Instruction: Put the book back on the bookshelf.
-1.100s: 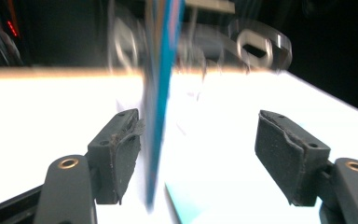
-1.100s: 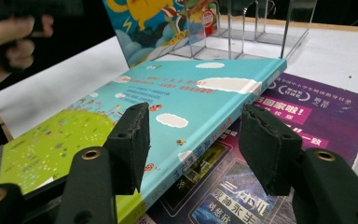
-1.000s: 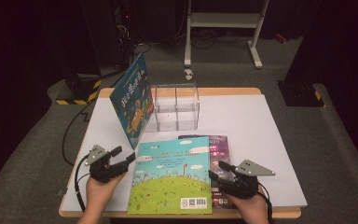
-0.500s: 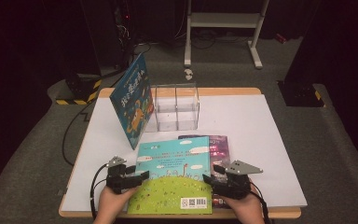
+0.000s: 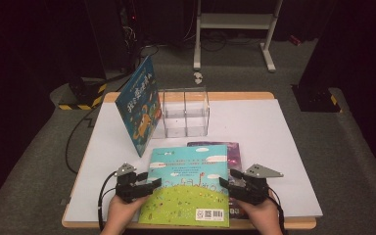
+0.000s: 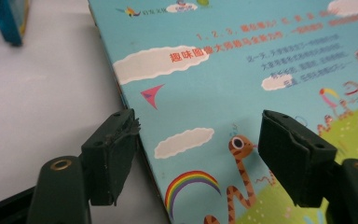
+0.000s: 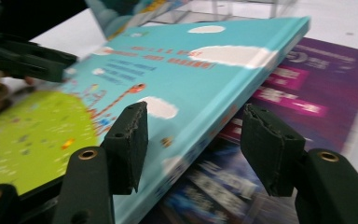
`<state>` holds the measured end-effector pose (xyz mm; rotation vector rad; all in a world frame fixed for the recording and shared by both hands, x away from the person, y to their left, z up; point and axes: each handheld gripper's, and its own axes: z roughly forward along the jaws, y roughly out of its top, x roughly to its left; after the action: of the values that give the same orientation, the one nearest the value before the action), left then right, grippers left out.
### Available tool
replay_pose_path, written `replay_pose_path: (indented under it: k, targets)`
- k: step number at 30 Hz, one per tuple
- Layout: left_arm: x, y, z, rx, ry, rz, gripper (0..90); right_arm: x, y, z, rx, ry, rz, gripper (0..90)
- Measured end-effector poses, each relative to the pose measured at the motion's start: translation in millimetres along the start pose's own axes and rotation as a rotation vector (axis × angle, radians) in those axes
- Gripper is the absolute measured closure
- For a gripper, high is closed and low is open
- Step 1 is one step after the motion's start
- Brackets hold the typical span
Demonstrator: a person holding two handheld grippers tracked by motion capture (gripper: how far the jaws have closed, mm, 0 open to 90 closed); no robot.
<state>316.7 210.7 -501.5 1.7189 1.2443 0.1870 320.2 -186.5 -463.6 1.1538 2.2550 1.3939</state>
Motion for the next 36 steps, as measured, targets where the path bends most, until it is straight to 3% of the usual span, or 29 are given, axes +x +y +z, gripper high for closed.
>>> replay_pose_path:
  k: [3,7,9,12,13,14,15,16,17,18,20,22,25,28,30,33,36]
  targets:
    - [-13.9,8.1,0.8,-0.029,-0.021,0.042,31.5,-14.2,-4.4,-2.2,0.010,-0.055,0.027,43.8]
    - [-36.9,15.5,14.2,-0.007,-0.051,0.110,31.8,-33.2,-9.7,-4.9,0.005,-0.095,0.080,43.6]
    - [-44.7,16.6,21.3,-0.004,-0.064,0.133,32.5,-40.7,-9.7,-9.1,0.001,-0.142,0.091,43.9]
    - [-52.6,16.6,28.3,-0.010,-0.070,0.156,34.1,-53.0,-8.4,-12.5,0.001,-0.174,0.107,44.9]
    - [-58.0,15.4,31.0,-0.037,-0.072,0.115,34.8,-56.5,-7.5,-12.2,0.001,-0.180,0.114,45.1]
    - [-58.7,15.1,31.6,-0.041,-0.068,0.125,35.3,-59.4,-6.2,-10.9,0.000,-0.183,0.119,45.3]
    - [-55.6,15.5,30.3,-0.022,-0.055,0.178,35.6,-61.4,-4.5,-8.7,0.000,-0.188,0.117,45.0]
    - [-58.8,14.1,31.9,-0.056,-0.058,0.137,36.2,-62.6,-2.6,-6.3,0.001,-0.193,0.116,45.0]
    - [-59.0,13.6,32.0,-0.074,-0.053,0.128,37.0,-63.8,-0.6,-3.9,0.003,-0.194,0.111,44.9]
    - [-53.3,14.8,28.0,-0.046,-0.034,0.194,37.8,-65.0,1.2,-1.9,0.007,-0.190,0.104,44.9]
    - [-50.3,15.0,20.2,-0.089,0.031,0.210,35.6,-67.5,4.7,-0.8,0.026,-0.177,0.085,44.9]
    - [-42.4,17.3,5.5,-0.154,0.099,0.220,34.9,-64.4,6.5,-6.5,0.047,-0.208,0.061,42.3]
    - [-23.8,25.7,-20.6,-0.244,0.208,0.219,35.9,-57.9,1.4,-25.6,-0.006,-0.227,0.051,41.9]
    - [-7.3,42.0,-41.2,-0.304,0.296,0.207,36.0,-52.3,-7.9,-38.1,-0.054,-0.247,0.042,42.4]
    - [0.0,56.3,-50.2,-0.344,0.353,0.216,34.8,-50.3,-10.0,-39.3,-0.052,-0.241,0.032,42.2]
    - [4.7,74.9,-51.0,-0.361,0.380,0.223,31.2,-48.7,-11.1,-39.8,-0.064,-0.232,0.037,42.3]
    - [5.9,96.2,-47.1,-0.377,0.381,0.228,28.3,-46.7,-12.1,-37.6,-0.057,-0.223,0.028,42.3]
